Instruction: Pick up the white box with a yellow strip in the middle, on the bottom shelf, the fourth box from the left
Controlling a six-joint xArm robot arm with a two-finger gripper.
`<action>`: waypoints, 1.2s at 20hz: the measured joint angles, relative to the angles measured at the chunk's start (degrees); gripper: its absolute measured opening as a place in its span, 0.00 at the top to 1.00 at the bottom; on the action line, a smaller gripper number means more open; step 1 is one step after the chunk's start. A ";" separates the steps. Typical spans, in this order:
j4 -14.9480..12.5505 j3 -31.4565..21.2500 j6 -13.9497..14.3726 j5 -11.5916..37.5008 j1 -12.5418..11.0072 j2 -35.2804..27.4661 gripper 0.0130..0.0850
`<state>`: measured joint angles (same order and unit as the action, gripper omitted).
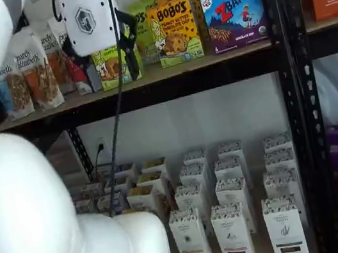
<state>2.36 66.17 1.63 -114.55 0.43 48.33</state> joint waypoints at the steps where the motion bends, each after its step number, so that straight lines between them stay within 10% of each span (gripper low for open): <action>1: 1.54 0.23 -0.63 -0.59 -1.41 -0.30 0.00; 7: 4.64 -0.04 -2.31 -1.48 -4.35 -0.60 0.00; 24: 1.11 -12.04 2.32 12.45 2.44 -0.08 0.00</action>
<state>3.47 54.13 3.95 -102.10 2.88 48.25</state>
